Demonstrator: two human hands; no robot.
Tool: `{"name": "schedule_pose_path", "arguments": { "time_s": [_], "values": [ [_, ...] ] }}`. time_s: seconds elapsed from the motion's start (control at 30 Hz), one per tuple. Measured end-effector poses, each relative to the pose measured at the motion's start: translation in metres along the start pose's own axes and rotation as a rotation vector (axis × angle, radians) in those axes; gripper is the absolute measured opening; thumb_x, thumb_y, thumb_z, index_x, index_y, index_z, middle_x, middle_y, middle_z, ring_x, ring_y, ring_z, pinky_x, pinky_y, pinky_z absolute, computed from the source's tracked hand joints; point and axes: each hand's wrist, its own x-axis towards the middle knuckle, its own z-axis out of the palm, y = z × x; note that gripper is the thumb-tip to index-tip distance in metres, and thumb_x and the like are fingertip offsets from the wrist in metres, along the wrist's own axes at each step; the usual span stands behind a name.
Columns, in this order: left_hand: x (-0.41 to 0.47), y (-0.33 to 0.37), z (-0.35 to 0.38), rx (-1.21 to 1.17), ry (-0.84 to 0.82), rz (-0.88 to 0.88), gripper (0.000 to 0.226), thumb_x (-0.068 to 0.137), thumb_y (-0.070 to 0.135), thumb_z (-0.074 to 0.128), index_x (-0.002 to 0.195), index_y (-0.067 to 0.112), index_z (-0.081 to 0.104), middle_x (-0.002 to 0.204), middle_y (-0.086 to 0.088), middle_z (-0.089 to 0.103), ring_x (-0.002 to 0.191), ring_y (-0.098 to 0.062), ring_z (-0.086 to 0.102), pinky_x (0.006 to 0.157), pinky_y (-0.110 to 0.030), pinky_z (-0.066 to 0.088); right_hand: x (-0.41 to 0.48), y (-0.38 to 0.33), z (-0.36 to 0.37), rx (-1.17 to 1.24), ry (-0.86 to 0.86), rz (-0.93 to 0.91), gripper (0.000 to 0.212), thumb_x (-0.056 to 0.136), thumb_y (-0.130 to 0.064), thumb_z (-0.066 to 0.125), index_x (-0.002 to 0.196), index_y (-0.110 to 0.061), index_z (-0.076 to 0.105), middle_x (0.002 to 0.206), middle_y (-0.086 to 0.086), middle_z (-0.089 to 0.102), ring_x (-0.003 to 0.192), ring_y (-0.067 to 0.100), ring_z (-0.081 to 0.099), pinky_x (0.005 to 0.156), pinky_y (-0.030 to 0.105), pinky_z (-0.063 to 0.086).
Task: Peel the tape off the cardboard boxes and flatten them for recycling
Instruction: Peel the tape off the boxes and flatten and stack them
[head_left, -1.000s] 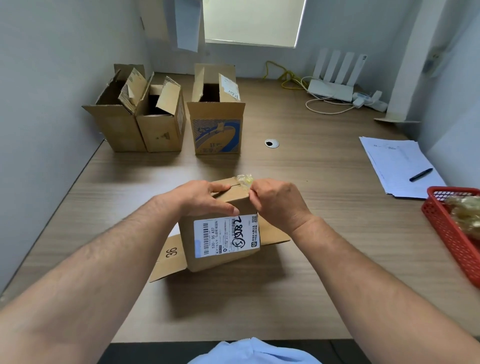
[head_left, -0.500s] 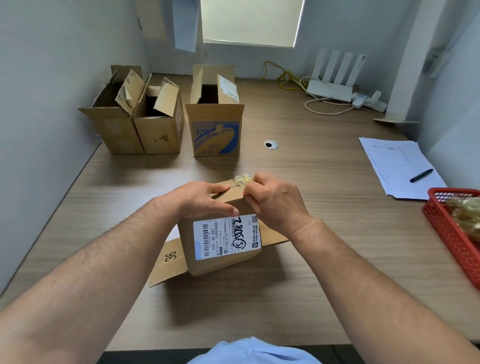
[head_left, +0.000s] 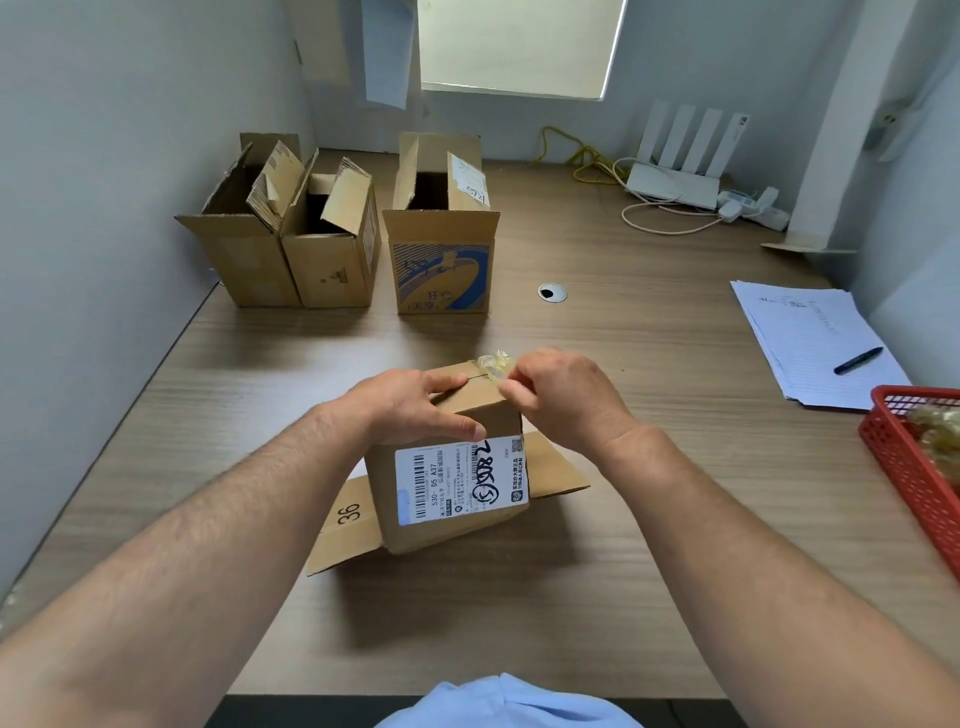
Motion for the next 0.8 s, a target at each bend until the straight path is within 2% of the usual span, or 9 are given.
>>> {"name": "schedule_pose_path", "arguments": {
  "time_s": [0.1,0.23,0.33,0.43,0.53,0.6,0.67,0.7,0.8],
  "values": [
    [-0.001,0.002,0.004,0.093,0.026,0.008,0.090,0.066,0.078,0.063,0.145,0.048,0.032,0.128,0.005,0.058,0.104,-0.014,0.058,0.088,-0.033,0.051,0.003,-0.007,-0.006,-0.027,-0.082,0.070,0.029,0.090,-0.043,0.055,0.096,-0.017,0.064,0.093,0.002,0.063,0.088,0.020,0.056,0.074,0.033,0.045],
    [-0.007,0.005,0.014,0.323,0.094,0.073,0.091,0.071,0.082,0.052,0.149,0.044,0.024,0.154,0.006,0.035,0.136,-0.019,0.038,0.106,-0.038,0.035,0.008,-0.016,-0.012,-0.059,-0.191,0.162,0.006,0.087,-0.020,0.056,0.086,-0.017,0.060,0.082,0.004,0.062,0.086,0.025,0.059,0.067,0.030,0.043],
    [-0.012,0.003,0.019,0.345,0.108,0.087,0.093,0.070,0.084,0.051,0.149,0.044,0.023,0.156,0.006,0.031,0.142,-0.020,0.029,0.114,-0.040,0.025,0.008,-0.018,-0.013,-0.044,-0.269,0.188,0.011,0.084,-0.010,0.053,0.074,-0.015,0.057,0.068,0.003,0.060,0.077,0.024,0.063,0.061,0.029,0.047],
    [-0.016,0.001,0.019,0.319,0.118,0.093,0.092,0.070,0.082,0.053,0.149,0.044,0.024,0.155,0.005,0.032,0.142,-0.019,0.028,0.115,-0.040,0.024,0.007,-0.005,-0.008,0.257,-0.320,0.276,0.016,0.083,-0.005,0.051,0.074,-0.009,0.064,0.070,0.009,0.070,0.068,0.024,0.070,0.064,0.034,0.059],
    [-0.016,0.001,0.011,0.229,0.090,0.072,0.087,0.072,0.077,0.058,0.147,0.045,0.029,0.152,0.007,0.038,0.136,-0.018,0.037,0.107,-0.035,0.033,-0.003,0.011,-0.001,0.658,-0.225,0.312,0.017,0.090,-0.006,0.054,0.077,-0.010,0.063,0.074,0.008,0.068,0.065,0.020,0.067,0.069,0.040,0.058],
    [-0.014,0.002,0.000,0.062,0.028,0.035,0.082,0.071,0.072,0.064,0.144,0.047,0.034,0.139,0.003,0.051,0.117,-0.016,0.053,0.092,-0.030,0.044,-0.012,0.017,0.009,0.735,-0.126,0.294,0.016,0.093,-0.009,0.055,0.079,-0.012,0.063,0.074,0.005,0.065,0.065,0.018,0.065,0.071,0.042,0.056],
    [-0.009,0.003,-0.010,-0.032,-0.011,0.027,0.075,0.074,0.065,0.068,0.141,0.044,0.041,0.117,0.002,0.060,0.094,-0.011,0.060,0.073,-0.024,0.047,-0.019,0.022,0.019,0.697,-0.056,0.254,0.014,0.093,-0.011,0.056,0.084,-0.012,0.066,0.076,0.003,0.066,0.068,0.017,0.066,0.073,0.041,0.057],
    [-0.006,0.004,-0.015,-0.050,-0.020,0.028,0.073,0.075,0.063,0.068,0.140,0.042,0.044,0.108,0.003,0.063,0.088,-0.009,0.063,0.068,-0.023,0.046,-0.022,0.024,0.024,0.655,-0.032,0.219,0.012,0.093,-0.011,0.057,0.088,-0.012,0.068,0.079,0.003,0.067,0.071,0.018,0.067,0.075,0.040,0.056],
    [0.001,0.002,-0.022,-0.100,-0.052,0.031,0.067,0.077,0.058,0.069,0.139,0.039,0.048,0.094,0.006,0.070,0.079,-0.007,0.070,0.065,-0.022,0.049,-0.026,0.031,0.034,0.456,0.058,0.079,0.013,0.090,-0.014,0.062,0.096,-0.007,0.071,0.090,0.007,0.071,0.082,0.023,0.066,0.078,0.035,0.051]
  ]
}}
